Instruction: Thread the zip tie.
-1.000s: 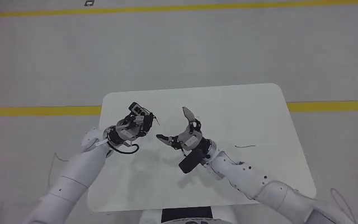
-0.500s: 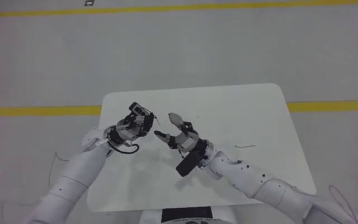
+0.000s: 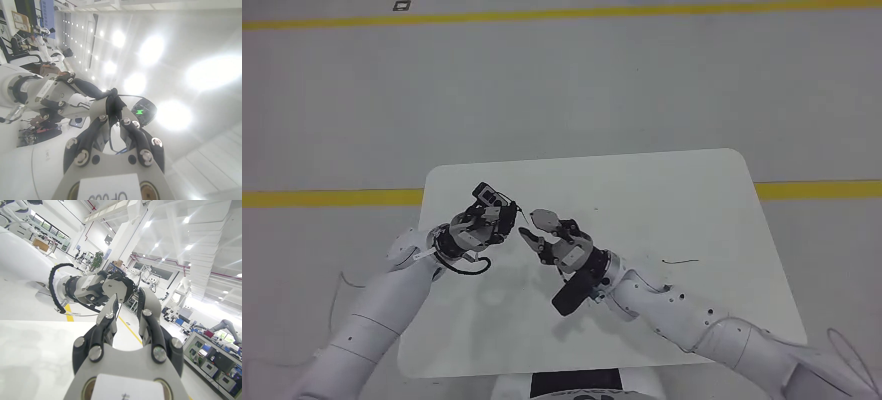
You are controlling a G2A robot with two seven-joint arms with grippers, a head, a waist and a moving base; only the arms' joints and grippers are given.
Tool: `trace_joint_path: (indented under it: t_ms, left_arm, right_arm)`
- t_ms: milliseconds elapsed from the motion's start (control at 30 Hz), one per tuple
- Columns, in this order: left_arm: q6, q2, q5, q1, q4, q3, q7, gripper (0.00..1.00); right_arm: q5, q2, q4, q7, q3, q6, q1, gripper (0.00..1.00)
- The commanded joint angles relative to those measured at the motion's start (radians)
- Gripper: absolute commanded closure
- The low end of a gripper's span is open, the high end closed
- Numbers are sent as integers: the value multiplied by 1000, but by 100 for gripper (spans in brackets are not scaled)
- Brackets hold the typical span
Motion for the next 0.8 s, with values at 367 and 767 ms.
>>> trace_joint_path:
  t_ms: [367,767]
  left_arm:
    - [0,0,0,0,0,0,0,100]
    - [0,0,0,0,0,0,0,100]
  right_arm:
    - [0,-9,9,15,-3,0,11,84]
    - [0,-12,12,26,-3,0,18,100]
